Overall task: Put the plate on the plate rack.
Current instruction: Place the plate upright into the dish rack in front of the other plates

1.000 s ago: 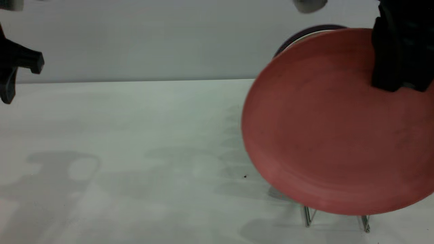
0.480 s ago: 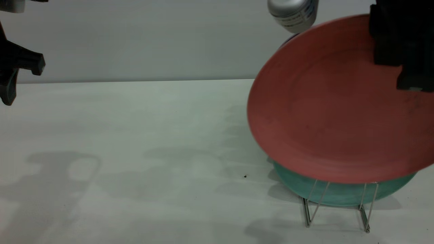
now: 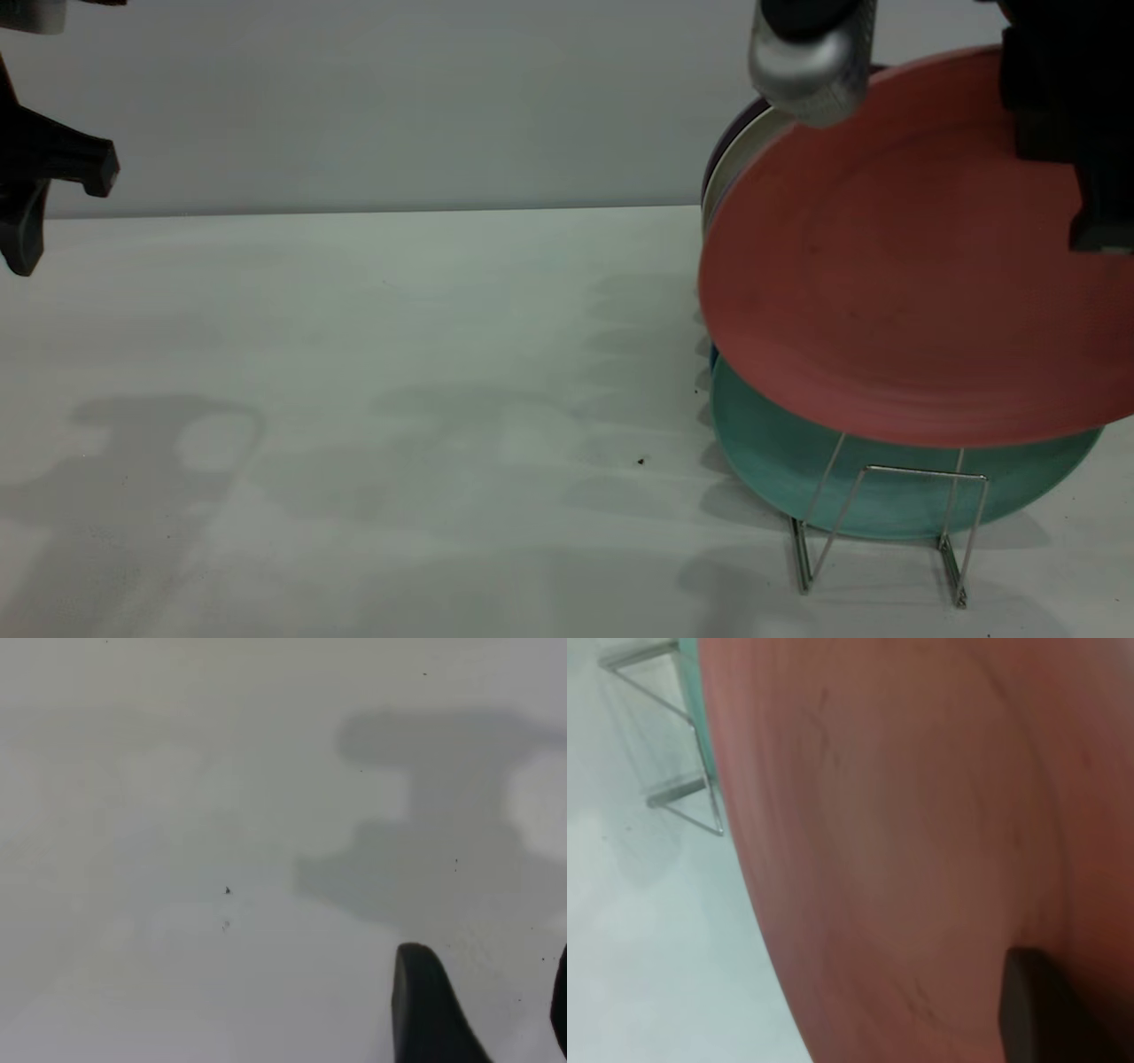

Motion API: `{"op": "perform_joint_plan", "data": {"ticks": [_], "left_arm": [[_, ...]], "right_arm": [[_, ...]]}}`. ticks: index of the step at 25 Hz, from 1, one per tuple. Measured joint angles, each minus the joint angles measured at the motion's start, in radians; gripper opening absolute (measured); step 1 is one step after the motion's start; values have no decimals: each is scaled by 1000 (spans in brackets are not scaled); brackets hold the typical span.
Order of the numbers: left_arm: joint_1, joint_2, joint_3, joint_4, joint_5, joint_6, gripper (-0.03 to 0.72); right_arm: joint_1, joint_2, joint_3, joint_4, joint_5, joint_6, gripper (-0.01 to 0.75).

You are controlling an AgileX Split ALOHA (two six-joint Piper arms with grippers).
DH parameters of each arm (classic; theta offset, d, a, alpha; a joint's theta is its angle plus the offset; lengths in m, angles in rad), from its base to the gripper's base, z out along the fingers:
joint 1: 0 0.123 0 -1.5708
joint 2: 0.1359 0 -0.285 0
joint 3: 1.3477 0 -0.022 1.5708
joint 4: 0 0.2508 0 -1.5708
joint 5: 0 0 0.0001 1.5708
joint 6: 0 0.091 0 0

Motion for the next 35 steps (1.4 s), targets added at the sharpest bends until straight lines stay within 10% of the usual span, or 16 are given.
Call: {"op": "perform_joint_plan", "data": {"ticks": [35], "left_arm": [[0,0,0,-14,-6,3,381]], "right_arm": [[-124,189,132,-59,-310,170,90]]}}
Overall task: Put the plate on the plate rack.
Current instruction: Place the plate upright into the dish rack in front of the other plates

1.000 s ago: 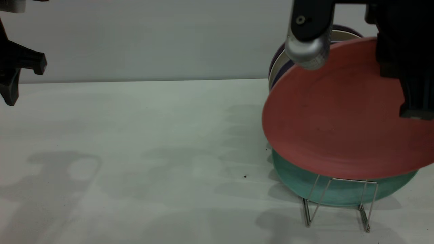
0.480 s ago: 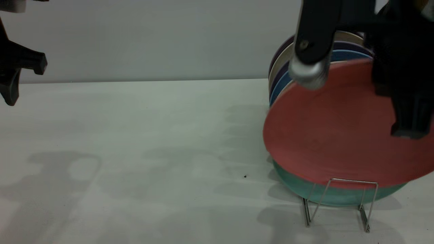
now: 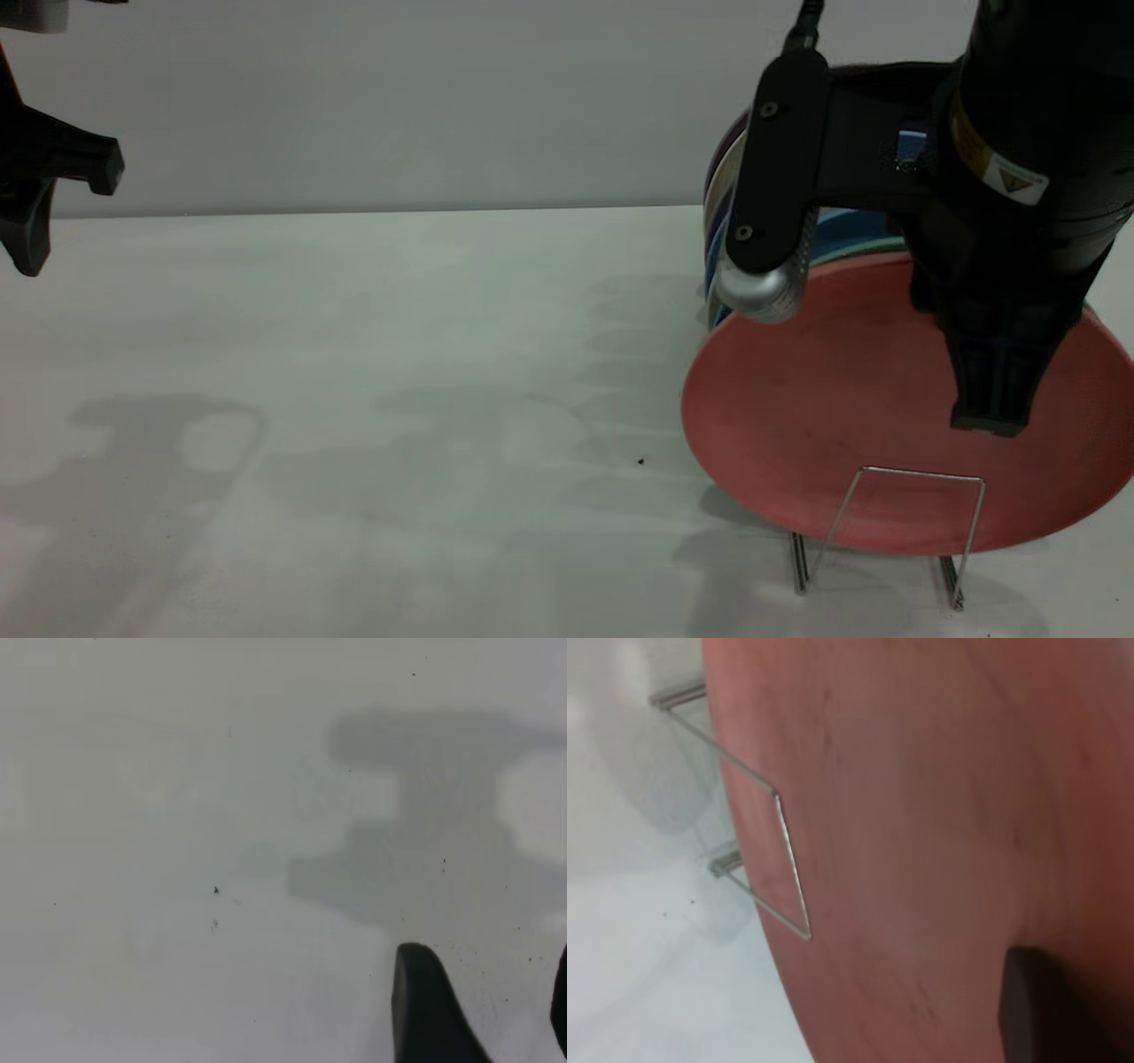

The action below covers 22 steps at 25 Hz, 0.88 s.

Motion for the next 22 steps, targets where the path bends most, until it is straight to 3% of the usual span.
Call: {"op": "perform_joint_plan", "data": {"ticks": [13,22], "left_arm": [[0,0,0,0,-3,0,381],[0,0,0,0,-3,0,381]], "right_arm": [[-13,36,0,52,-28,1,117],[-13,38,0,101,-12,-7,334]]}}
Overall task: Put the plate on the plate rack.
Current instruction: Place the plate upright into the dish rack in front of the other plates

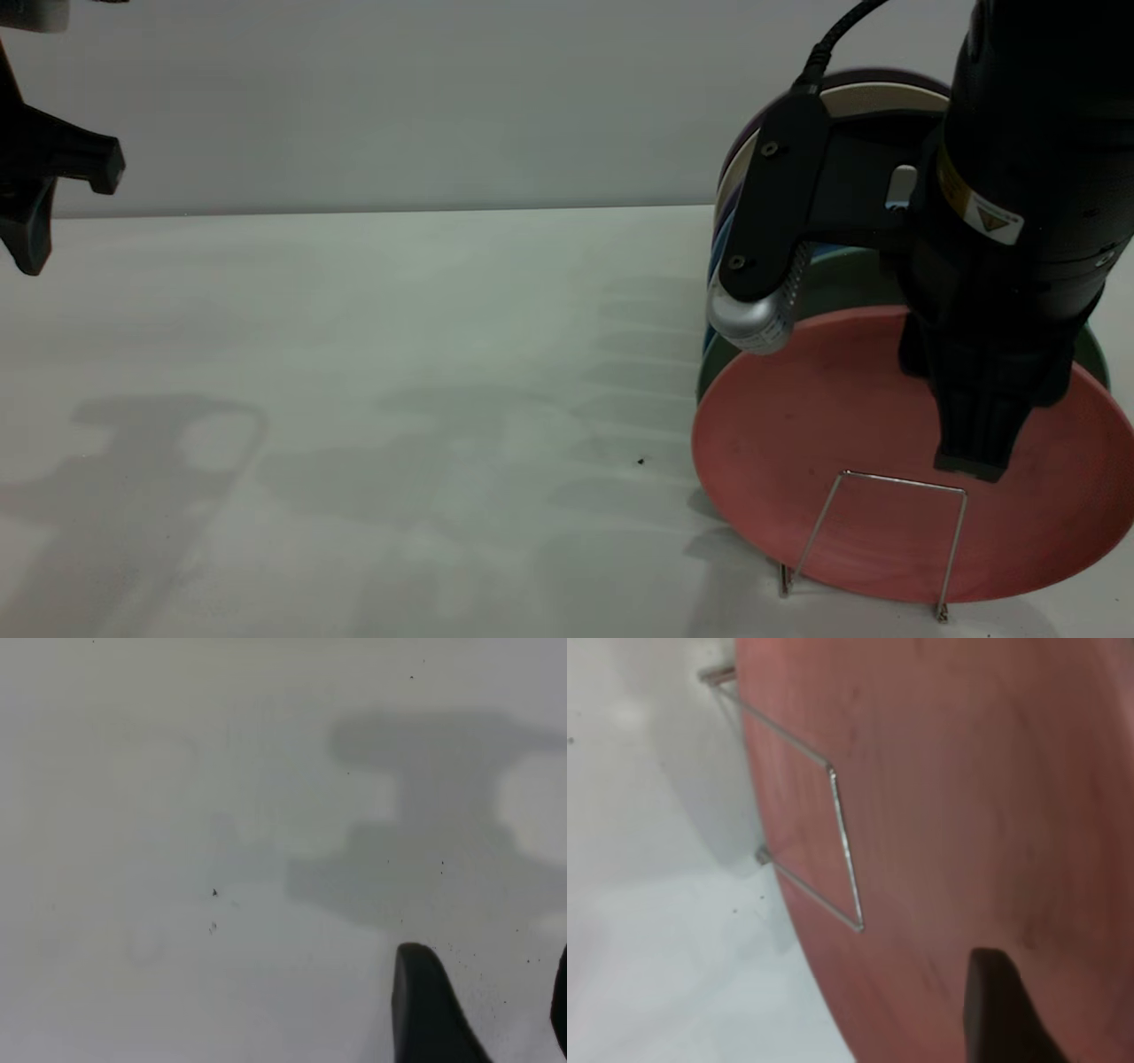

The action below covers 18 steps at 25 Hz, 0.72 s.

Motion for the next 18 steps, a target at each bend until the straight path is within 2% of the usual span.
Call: {"op": "perform_joint_plan", "data": {"ticks": [12,18], "left_arm": [[0,-11,0,0,-1,19,381],[0,-75,0,0,10,69,381]], "right_arm": [[0,-296,0,57,13,6,362],[0,-432,3,65,37,115,362]]}}
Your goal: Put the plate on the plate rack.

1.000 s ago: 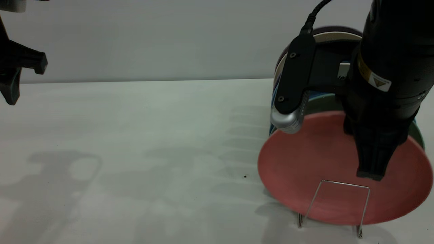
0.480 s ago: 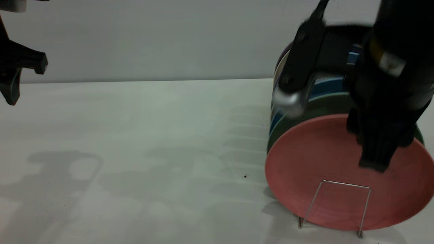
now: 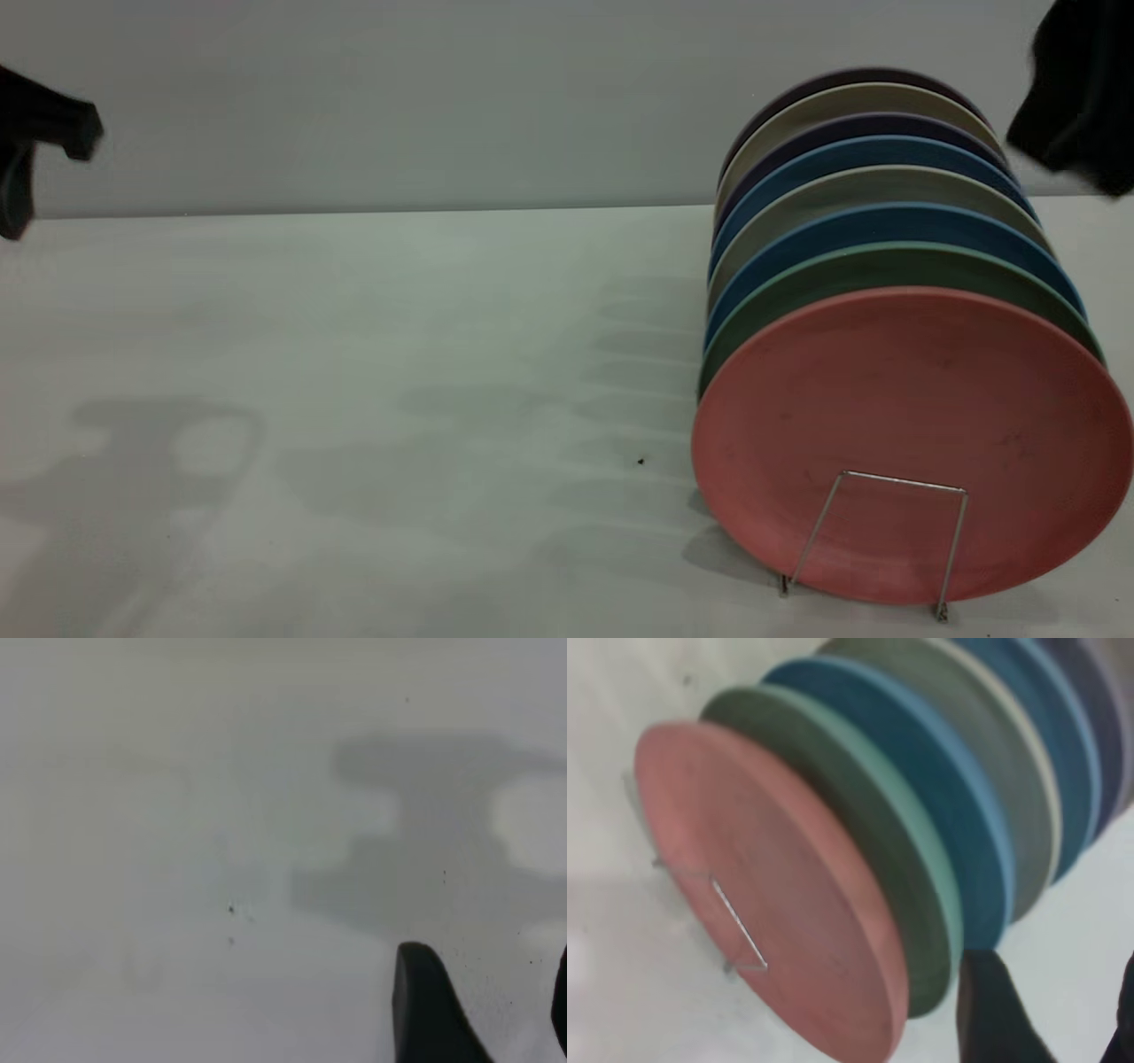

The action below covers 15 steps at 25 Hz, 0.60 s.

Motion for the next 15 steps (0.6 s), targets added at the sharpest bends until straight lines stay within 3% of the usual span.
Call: {"op": "perform_joint_plan", "data": {"ticks": [8,15], "left_arm": [[0,-215,0,-60,63,101,381],[0,-464,0,-297,163,346,381]], "right_arm": [[0,-151,3,65,33,69,362],[0,-321,3,208,73,9,362]]}}
